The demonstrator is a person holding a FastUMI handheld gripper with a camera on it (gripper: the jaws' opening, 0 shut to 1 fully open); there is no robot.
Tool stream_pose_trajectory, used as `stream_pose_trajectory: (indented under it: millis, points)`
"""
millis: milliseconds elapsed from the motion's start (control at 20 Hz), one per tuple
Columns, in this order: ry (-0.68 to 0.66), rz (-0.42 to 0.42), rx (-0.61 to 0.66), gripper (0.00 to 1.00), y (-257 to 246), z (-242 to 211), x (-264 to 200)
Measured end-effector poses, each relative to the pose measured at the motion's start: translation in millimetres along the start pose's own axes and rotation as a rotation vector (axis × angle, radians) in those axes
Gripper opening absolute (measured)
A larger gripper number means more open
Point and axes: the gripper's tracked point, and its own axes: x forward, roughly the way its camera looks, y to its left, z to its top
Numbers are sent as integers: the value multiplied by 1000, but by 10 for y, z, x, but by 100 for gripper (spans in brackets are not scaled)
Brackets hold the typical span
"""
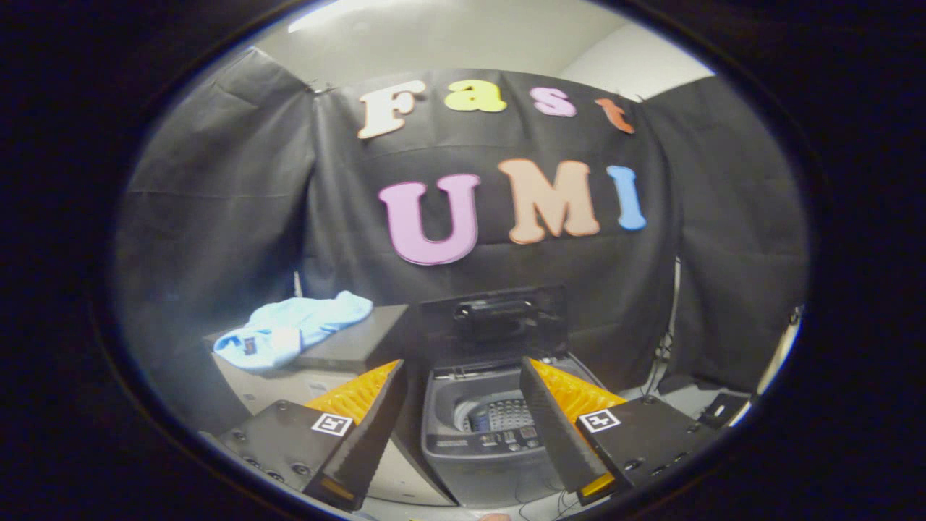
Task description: Put the clothes into the washing machine and then close the washing machine lid.
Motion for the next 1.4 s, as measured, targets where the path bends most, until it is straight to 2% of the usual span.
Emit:
stream_pose_trajectory:
  millis: [100,200,350,500,750,900,1200,1300,1400]
  points:
    - [-1,69,-21,98,461,251,145]
    - [9,131,18,98,865,395,294]
    - [-16,161,-14,98,1354,674,596]
    - [52,212,-48,98,1839,669,959]
    - [212,191,-98,98,2334,474,1734]
    - [304,176,-115,98,2524,195,2063]
    - [462,185,-186,99,2944,-398,2321]
    - [527,125,-200,99,2882,-573,2361]
    - [558,101,-160,98,2871,-654,2379]
